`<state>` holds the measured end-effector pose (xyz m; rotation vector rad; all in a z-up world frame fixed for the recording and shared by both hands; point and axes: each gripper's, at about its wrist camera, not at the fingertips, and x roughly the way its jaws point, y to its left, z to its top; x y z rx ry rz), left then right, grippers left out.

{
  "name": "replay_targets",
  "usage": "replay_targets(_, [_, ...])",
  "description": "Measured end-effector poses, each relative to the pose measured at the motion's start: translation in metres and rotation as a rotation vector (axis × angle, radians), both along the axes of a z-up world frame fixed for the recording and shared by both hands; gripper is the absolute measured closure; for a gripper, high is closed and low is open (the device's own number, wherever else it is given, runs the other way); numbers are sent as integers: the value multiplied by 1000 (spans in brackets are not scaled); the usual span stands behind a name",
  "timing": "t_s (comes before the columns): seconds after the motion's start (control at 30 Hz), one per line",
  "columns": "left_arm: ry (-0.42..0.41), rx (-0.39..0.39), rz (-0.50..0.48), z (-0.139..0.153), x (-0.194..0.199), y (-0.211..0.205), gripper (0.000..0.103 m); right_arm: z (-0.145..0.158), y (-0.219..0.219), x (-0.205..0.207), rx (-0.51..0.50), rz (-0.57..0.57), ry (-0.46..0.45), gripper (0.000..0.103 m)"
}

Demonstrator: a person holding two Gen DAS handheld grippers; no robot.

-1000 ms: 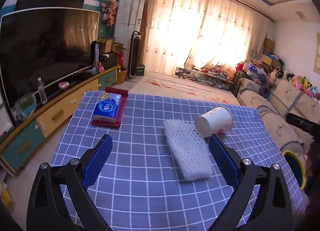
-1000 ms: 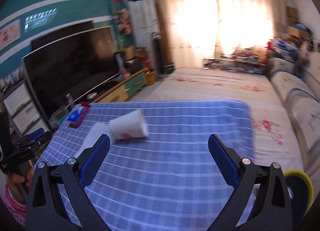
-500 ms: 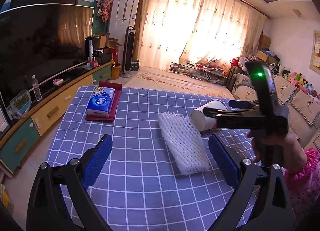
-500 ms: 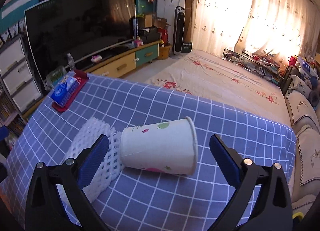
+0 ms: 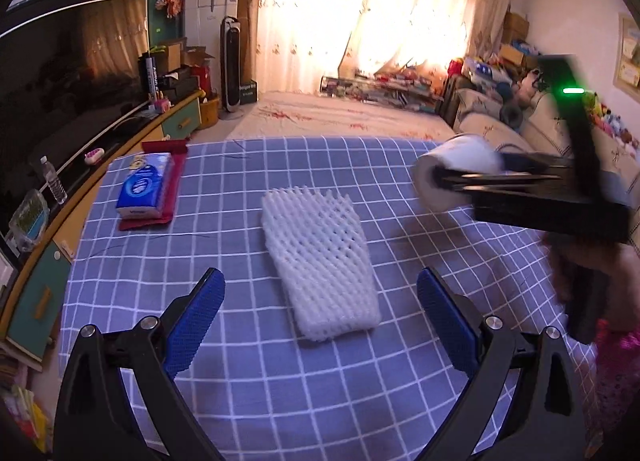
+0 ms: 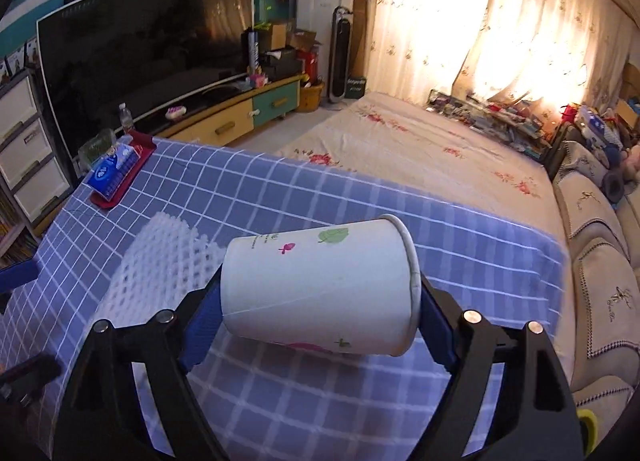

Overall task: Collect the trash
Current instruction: 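Grasp the white paper cup lying on the tablecloth with the right gripper, then drop the paper cup into the bin with the right gripper while the left gripper grasps the white foam net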

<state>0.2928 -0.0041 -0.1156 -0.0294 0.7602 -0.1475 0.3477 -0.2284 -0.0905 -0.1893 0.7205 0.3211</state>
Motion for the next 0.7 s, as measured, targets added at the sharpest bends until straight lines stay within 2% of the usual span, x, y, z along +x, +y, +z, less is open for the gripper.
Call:
replay_targets(0.13, [95,18,13,-16,32,-18,8,21,-73,-46,-6,-98,-48,23])
replay_targets(0.23, [154,48,58,-31,53,-22,8,20,-140,-79,-18,-219,-34,23])
replay_targets(0.37, [203,79,139,-48,73,-17,8,-2,-217,-115,-63,-392,7,23])
replay_targets(0.5, [226,96,175,-56,82,-15,8,-33,-282,-136,-66,-545,77,23])
replay_targets(0.63, [256,114,188,-63,92,-19,8,-64,-313,-136,-75,-618,139,22])
replay_targets(0.7, [266,119,191,-66,95,-21,8,-74,-321,-133,-74,-640,151,15])
